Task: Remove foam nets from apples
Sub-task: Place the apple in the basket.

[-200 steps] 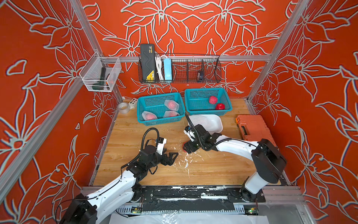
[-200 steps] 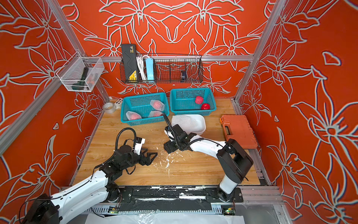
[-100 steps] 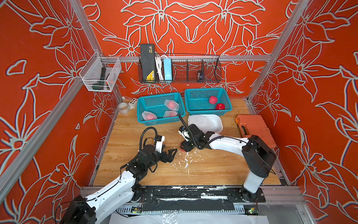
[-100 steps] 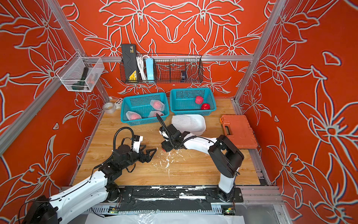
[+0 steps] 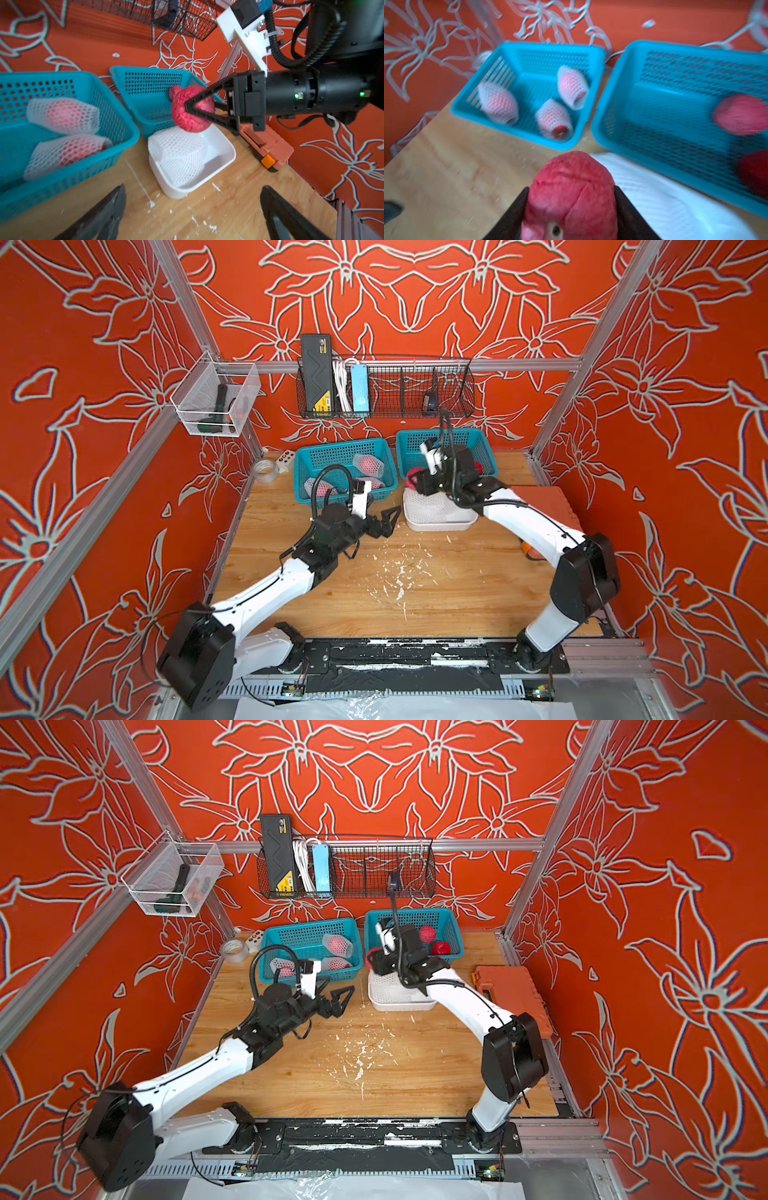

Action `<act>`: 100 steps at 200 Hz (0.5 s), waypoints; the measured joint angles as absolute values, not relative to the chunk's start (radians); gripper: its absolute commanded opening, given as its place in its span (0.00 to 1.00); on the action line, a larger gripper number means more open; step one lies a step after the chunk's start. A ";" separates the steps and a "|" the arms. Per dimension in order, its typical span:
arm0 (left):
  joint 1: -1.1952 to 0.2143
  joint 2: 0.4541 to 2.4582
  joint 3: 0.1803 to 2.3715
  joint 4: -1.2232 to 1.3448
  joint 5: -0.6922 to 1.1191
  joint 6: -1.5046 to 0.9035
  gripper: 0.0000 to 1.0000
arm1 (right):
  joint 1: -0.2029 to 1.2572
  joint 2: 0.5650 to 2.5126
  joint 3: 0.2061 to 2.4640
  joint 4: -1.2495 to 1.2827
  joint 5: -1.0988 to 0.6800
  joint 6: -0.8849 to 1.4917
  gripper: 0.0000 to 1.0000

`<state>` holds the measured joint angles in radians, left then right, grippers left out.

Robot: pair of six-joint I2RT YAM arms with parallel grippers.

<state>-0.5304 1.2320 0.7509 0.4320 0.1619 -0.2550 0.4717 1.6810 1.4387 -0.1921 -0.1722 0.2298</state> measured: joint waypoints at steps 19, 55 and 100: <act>-0.530 1.335 0.869 0.433 0.180 -0.233 0.98 | 0.361 1.730 1.496 -0.186 -0.154 0.238 0.39; -0.530 1.446 0.933 0.427 0.185 -0.207 0.98 | 0.238 1.857 1.528 -0.172 -0.105 0.245 0.39; -0.530 1.525 0.968 0.389 0.185 -0.174 0.98 | 0.208 2.046 1.651 -0.172 -0.083 0.219 0.39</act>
<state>-0.5304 1.5249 0.9684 0.3893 0.1848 -0.1741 0.2077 2.0464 1.6512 -0.1722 -0.0826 0.2192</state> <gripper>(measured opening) 0.980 0.588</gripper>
